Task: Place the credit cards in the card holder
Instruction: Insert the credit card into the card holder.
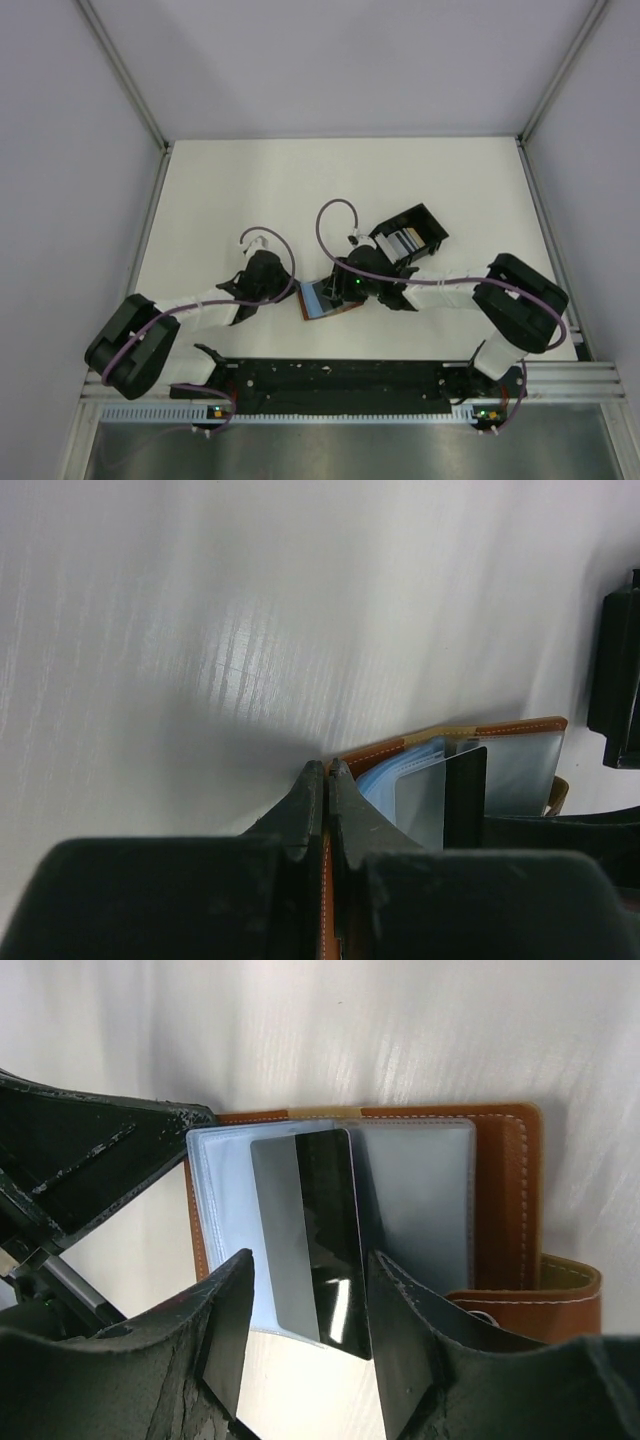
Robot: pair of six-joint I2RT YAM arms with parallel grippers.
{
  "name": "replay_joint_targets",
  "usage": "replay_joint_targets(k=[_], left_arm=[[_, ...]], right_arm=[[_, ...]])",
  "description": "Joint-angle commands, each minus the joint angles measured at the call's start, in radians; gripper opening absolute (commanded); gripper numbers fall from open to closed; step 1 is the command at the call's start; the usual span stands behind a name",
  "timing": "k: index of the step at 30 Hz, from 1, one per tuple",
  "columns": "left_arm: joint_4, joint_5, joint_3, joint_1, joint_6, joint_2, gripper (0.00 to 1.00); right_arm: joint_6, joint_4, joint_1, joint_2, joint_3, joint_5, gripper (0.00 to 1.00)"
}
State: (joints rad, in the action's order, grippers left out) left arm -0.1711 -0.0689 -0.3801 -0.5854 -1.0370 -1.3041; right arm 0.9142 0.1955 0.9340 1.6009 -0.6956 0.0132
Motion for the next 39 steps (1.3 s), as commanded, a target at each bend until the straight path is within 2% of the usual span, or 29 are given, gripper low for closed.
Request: replay_joint_targets(k=[1, 4, 8, 13, 18, 26, 31, 36, 39], left_arm=[[0.111, -0.029, 0.004, 0.001, 0.058, -0.012, 0.0], [0.108, -0.029, 0.006, -0.002, 0.057, -0.009, 0.0], [0.102, -0.028, 0.009, -0.001, 0.048, -0.011, 0.0], [0.099, -0.028, 0.006, -0.001, 0.048, -0.012, 0.0], [0.096, -0.023, 0.006, -0.001, 0.049, -0.011, 0.0], [0.073, -0.009, 0.01, -0.001, 0.06, -0.011, 0.0], [0.068, -0.005, 0.01, -0.001, 0.068, -0.007, 0.0], [0.077, -0.012, 0.02, -0.001, 0.066, 0.005, 0.0], [0.088, -0.02, 0.023, -0.001, 0.068, 0.014, 0.0]], right_arm=[[-0.084, -0.06, 0.012, 0.047, -0.08, -0.045, 0.48], [-0.113, -0.123, 0.025, 0.077, -0.136, -0.053, 0.47], [-0.117, -0.137, 0.049, 0.106, -0.17, -0.113, 0.45], [-0.139, -0.146, 0.071, 0.111, -0.194, -0.117, 0.44], [-0.173, -0.153, 0.071, 0.108, -0.217, -0.114, 0.38], [-0.212, -0.076, 0.071, 0.166, -0.26, -0.243, 0.35], [-0.207, -0.059, 0.069, 0.203, -0.274, -0.263, 0.24], [-0.169, 0.018, 0.049, 0.179, -0.226, -0.277, 0.24], [-0.132, 0.073, 0.02, 0.157, -0.167, -0.271, 0.33]])
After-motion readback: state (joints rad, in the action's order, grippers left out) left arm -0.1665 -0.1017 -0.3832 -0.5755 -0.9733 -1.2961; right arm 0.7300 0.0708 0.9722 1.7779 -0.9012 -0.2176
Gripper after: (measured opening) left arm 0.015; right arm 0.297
